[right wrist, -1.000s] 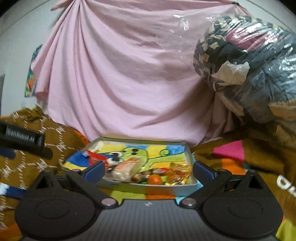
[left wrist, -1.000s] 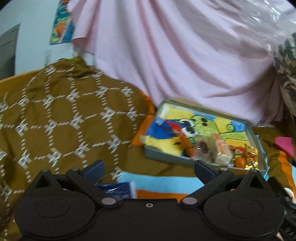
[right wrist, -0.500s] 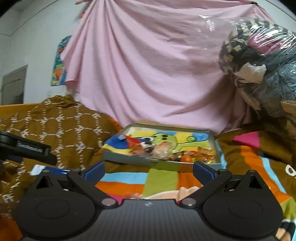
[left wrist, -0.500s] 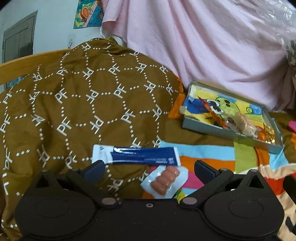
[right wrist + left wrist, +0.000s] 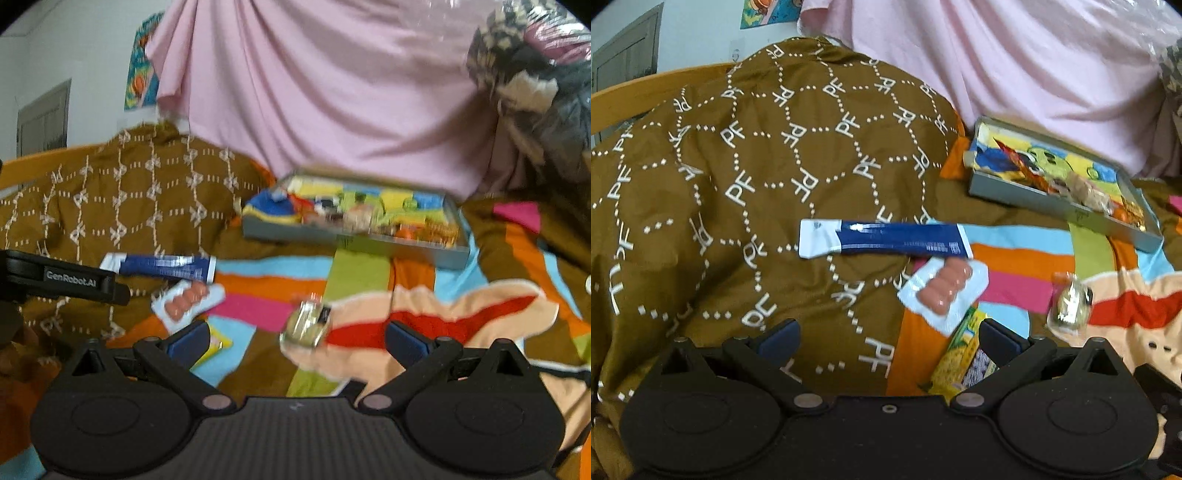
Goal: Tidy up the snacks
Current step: 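Withdraw both tools from the tray back toward the remaining snacks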
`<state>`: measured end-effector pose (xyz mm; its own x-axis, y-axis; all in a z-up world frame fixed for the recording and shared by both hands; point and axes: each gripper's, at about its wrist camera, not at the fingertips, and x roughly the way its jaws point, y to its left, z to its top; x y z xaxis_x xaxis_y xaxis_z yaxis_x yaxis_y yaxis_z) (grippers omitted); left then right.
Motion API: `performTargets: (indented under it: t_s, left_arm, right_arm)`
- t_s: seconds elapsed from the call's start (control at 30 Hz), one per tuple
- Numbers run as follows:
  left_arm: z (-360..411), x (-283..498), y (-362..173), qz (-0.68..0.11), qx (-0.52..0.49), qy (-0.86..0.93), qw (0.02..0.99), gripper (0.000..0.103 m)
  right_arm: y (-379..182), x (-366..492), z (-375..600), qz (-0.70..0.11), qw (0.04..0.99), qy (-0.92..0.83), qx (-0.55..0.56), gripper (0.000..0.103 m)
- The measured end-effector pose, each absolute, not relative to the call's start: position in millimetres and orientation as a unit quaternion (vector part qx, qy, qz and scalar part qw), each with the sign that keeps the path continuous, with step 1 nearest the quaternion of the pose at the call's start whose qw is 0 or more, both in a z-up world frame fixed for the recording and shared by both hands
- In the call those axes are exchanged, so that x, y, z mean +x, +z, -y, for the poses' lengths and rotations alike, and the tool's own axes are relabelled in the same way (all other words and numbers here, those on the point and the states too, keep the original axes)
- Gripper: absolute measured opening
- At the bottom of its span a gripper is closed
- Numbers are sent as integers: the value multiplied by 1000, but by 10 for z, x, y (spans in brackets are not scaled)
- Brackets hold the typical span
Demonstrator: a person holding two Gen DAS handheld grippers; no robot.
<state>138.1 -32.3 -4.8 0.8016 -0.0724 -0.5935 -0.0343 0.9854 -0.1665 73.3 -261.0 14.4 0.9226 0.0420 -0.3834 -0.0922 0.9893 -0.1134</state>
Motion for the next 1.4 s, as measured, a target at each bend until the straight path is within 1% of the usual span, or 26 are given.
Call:
performTargets:
  t_s: [0.3,0.6,0.97,1.2,1.4]
  left_arm:
    - [415,1280,-247,-328,-53,-19,943,102]
    - [552,1309,-299,-333,-9,-26,943,102]
    - [750,1420,-358,-332,40,-46,941,102]
    - [930,1514,-370,-317,94,-62,942,102]
    - [1008,1610,-369,-300,106,-65,946,102]
  right_arm:
    - [-33,804,2572,-259,962,28,-76,103]
    - [-111,957,2703,-313,949,21,-35,103]
    - [-72,1125,2752,-314,948,26,-35,103]
    - [-97,1285,2863,-325,945,28,-13,103]
    - [-74,1465,2907,-290,955,32,-46,103]
